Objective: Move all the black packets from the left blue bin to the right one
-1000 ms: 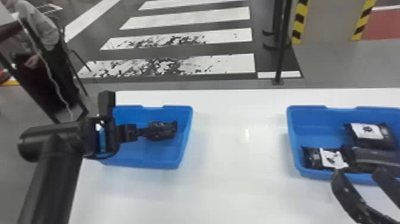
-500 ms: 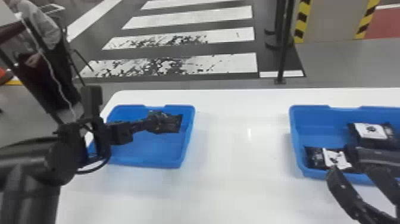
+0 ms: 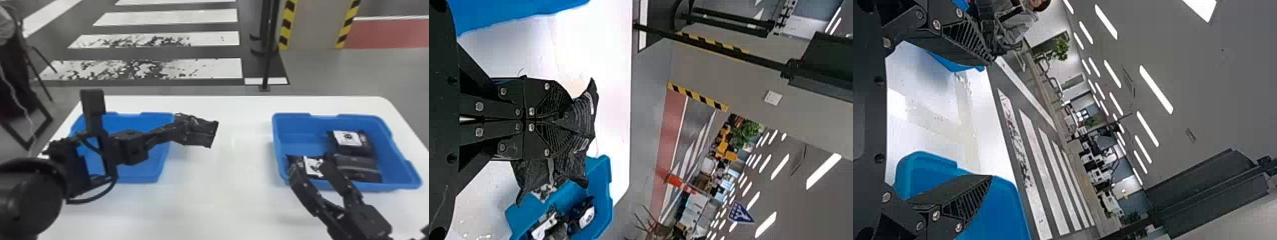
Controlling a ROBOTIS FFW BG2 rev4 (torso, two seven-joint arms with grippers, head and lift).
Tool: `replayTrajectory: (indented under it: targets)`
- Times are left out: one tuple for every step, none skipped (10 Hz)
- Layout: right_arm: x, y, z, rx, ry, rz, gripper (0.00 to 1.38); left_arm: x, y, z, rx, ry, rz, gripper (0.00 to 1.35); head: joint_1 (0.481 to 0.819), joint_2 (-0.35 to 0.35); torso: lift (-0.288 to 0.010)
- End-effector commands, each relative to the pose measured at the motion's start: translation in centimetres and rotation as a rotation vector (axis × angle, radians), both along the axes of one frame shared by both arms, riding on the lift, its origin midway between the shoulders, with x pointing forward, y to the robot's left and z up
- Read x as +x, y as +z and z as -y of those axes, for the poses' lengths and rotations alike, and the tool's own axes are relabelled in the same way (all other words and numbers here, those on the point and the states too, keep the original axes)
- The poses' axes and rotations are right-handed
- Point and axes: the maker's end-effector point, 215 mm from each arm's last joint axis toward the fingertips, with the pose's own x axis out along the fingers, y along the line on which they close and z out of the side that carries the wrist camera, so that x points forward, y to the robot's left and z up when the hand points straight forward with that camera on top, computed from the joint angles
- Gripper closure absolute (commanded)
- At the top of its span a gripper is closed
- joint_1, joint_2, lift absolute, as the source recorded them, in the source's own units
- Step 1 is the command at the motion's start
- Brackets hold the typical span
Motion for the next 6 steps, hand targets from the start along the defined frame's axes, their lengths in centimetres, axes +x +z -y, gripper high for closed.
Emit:
replayTrajectory:
  targets:
    - [0.3,0.2,-2.1,0.058,0.056,-0.001,0.24,-0.3,0.2,2.7,-0.027,-0.038,0.018,1.21,0.695,0.053,-0.185]
    - [0.3,0.1,-3.1,0.093,0.082,-0.005,0.24,-0.9,0.1,4.5,-0.053,-0.07,0.012,1.21,0.695,0.046,-0.185]
    - [0.3,0.0,-3.7,0.123,0.1,-0.013,0.24,-1.7,0.5,6.8,-0.087,-0.116,0.01,1.21,0.695,0.041,-0.185]
    - [0.6,0.3,-4.3,0.151,0.115,-0.011,0.24,-2.8,1.1,9.3,-0.135,-0.169,0.005,1.21,0.695,0.023,-0.185]
    - [0.8,0.2,-4.7,0.19,0.127,-0.017,0.26,-3.7,1.3,11.2,-0.163,-0.209,-0.001,1.21,0.695,0.011,-0.185]
    - [0.9,0.5,-5.2,0.205,0.138,-0.012,0.29,-4.4,1.6,13.0,-0.179,-0.248,-0.003,1.21,0.695,-0.018,-0.185]
